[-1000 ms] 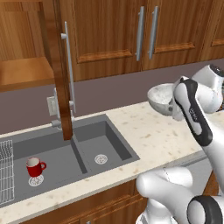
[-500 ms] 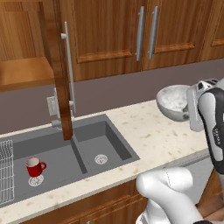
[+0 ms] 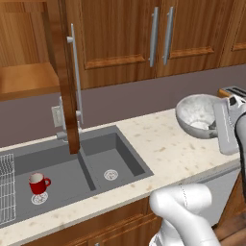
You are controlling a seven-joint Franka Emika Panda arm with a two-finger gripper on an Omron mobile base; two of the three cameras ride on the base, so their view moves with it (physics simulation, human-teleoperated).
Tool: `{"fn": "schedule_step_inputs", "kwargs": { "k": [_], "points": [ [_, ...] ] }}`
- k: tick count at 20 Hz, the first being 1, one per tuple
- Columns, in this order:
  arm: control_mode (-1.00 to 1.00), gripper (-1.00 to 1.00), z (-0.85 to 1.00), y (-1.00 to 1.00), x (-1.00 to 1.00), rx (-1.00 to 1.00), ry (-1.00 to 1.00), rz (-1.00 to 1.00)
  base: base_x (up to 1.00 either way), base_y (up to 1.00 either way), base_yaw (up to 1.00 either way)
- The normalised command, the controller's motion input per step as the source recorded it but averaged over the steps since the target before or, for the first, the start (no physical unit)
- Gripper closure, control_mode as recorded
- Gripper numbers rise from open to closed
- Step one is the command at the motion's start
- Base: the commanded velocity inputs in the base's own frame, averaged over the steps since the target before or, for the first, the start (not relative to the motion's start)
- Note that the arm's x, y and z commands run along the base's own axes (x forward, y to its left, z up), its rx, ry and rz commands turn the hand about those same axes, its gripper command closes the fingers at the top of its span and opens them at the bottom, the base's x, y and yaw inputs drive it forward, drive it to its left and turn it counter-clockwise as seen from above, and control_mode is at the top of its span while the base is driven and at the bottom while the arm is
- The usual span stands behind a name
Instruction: Pick the mug and place it in the sink. Pick the bowl and place it in the open cabinet and then close the cabinet.
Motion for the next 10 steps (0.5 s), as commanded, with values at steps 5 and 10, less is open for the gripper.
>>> {"fn": "schedule_step_inputs", "kwargs": {
  "k": [5, 10],
  "points": [
    [-1.00, 1.00, 0.11, 0.16, -0.40, 0.00, 0.00, 0.05, 0.00, 0.00, 0.00],
    [-1.00, 1.00, 0.23, 0.39, -0.16, 0.00, 0.00, 0.01, 0.00, 0.00, 0.00]
  ]
}}
